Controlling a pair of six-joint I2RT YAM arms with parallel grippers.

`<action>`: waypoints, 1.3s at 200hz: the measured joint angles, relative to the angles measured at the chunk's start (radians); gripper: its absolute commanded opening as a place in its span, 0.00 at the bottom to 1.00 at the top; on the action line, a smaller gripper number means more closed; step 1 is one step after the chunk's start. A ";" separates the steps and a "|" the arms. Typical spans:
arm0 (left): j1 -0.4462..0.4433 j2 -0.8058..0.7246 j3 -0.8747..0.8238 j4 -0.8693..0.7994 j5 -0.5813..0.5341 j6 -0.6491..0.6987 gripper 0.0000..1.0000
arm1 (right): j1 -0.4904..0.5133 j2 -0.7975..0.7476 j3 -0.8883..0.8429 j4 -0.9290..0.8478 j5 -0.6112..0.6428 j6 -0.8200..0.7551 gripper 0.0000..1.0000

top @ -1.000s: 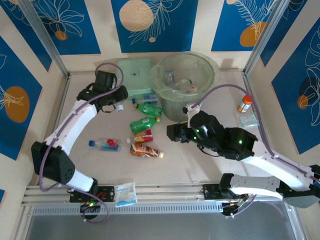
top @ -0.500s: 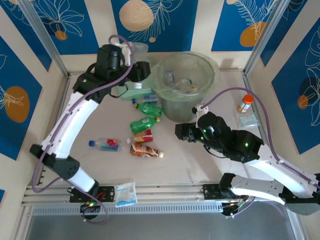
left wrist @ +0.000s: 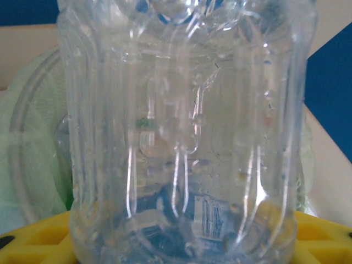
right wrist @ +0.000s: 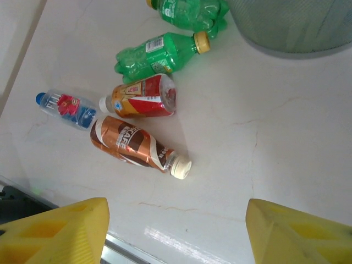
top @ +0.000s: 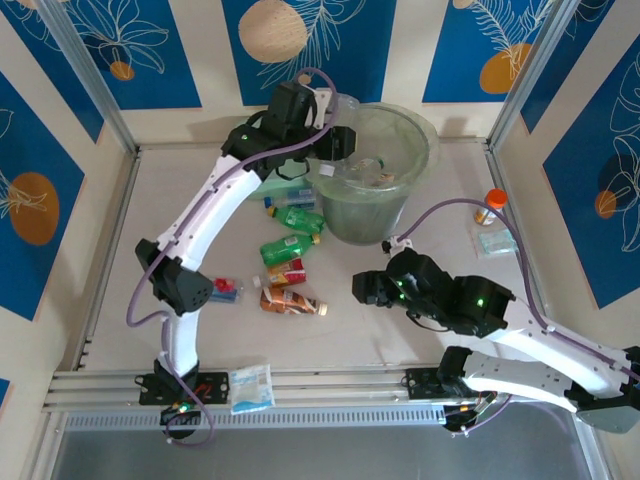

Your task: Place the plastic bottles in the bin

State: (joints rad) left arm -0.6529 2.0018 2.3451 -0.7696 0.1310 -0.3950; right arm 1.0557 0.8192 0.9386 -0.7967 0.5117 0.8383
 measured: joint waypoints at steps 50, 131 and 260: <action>0.000 0.095 0.130 0.056 0.019 -0.039 0.61 | 0.018 -0.006 -0.007 0.003 0.001 0.032 0.67; 0.026 0.218 0.152 0.150 0.026 -0.131 0.85 | 0.042 -0.051 -0.032 -0.003 0.005 0.071 0.68; 0.042 -0.283 -0.345 0.209 -0.067 -0.093 0.84 | 0.044 0.035 -0.031 -0.003 -0.001 0.031 0.74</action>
State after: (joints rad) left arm -0.6109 1.7187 1.9999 -0.5602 0.0643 -0.4881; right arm 1.1000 0.8547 0.9077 -0.7998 0.5110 0.8696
